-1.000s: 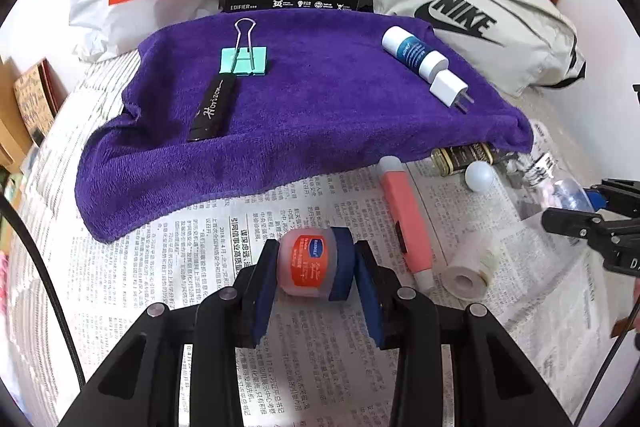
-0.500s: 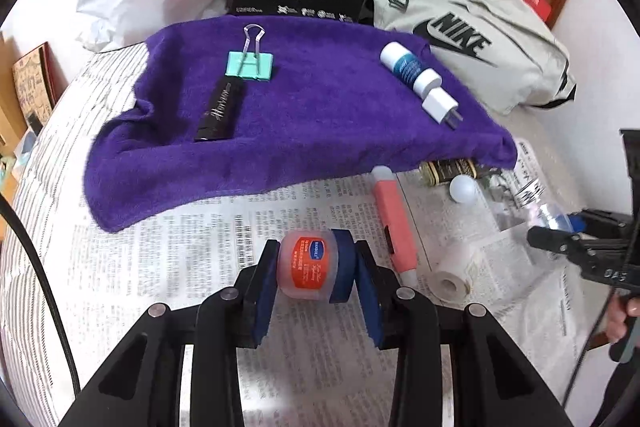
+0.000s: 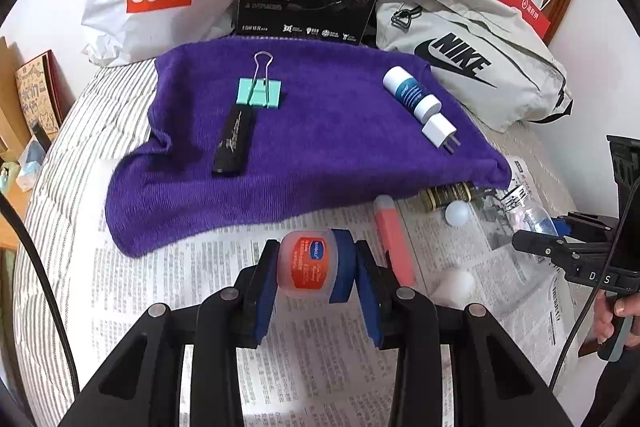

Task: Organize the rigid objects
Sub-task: 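Lift the pill bottle with the right gripper while the left holds the Vaseline tin, then carry the Vaseline tin and pill bottle onto the purple towel with both grippers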

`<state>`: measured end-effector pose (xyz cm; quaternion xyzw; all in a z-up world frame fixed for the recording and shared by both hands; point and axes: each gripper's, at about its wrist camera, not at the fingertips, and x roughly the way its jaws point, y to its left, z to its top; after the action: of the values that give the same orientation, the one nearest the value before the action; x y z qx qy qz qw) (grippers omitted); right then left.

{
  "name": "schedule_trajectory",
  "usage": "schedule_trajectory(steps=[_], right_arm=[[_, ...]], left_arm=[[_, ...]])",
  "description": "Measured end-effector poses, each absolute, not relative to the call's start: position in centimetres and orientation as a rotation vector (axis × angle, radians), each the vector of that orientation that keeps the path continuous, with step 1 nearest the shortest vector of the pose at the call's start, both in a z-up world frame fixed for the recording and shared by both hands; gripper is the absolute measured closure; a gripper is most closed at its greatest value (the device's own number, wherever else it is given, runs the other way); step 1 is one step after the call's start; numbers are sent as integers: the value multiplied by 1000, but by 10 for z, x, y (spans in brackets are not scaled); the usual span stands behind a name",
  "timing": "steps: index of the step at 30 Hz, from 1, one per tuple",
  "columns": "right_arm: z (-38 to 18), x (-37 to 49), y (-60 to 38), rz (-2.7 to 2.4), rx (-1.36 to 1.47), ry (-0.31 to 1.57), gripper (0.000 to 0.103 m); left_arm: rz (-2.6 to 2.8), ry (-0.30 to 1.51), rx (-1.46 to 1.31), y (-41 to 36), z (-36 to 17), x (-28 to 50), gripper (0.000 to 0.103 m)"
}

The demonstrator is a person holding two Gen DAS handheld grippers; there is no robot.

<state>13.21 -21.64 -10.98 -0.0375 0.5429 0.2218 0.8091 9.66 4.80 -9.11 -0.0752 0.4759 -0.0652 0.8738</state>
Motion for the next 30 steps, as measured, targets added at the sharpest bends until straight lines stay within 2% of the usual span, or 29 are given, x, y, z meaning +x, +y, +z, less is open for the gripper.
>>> schedule_trajectory(steps=[18, 30], right_arm=[[-82, 197, -175, 532, -105, 1098, 62], [-99, 272, -129, 519, -128, 1110, 62]], left_arm=[[-145, 950, -155, 59, -75, 140, 68], [-123, 956, -185, 80, -82, 155, 68]])
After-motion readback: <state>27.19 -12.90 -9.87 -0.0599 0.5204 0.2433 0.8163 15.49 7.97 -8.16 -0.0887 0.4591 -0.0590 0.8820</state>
